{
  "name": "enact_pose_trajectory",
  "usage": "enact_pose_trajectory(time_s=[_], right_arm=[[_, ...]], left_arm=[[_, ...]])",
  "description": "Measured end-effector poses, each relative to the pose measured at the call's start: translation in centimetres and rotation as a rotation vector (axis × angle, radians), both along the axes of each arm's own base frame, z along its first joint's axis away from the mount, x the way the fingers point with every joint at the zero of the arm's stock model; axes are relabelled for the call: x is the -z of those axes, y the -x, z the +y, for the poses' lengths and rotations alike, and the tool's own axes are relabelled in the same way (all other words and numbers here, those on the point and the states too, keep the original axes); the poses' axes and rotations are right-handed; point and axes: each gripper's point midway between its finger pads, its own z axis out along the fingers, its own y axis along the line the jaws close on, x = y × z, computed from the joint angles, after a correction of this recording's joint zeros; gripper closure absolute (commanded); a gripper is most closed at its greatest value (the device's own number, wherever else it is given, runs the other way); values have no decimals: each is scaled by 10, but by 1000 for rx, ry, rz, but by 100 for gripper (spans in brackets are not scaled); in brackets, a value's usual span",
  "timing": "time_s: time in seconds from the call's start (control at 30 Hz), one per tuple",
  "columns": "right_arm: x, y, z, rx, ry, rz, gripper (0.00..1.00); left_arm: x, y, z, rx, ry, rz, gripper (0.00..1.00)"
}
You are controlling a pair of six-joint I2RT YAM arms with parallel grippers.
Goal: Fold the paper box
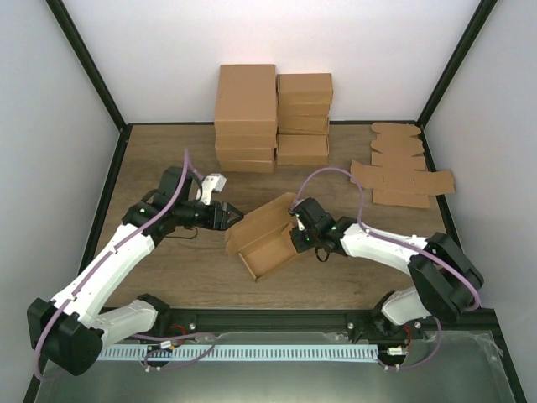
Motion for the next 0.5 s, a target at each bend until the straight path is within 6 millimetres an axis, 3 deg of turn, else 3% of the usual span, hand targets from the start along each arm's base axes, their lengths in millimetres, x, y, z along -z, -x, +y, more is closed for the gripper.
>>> enact_pose_trajectory(time_s=[0.23, 0.5], right_arm=[[-1, 3, -2, 29, -33, 1, 74], [-3, 6, -1, 33, -52, 0, 73]], left_arm=[[1, 1, 2, 4, -19, -3, 43], [4, 2, 3, 14, -35, 0, 43]])
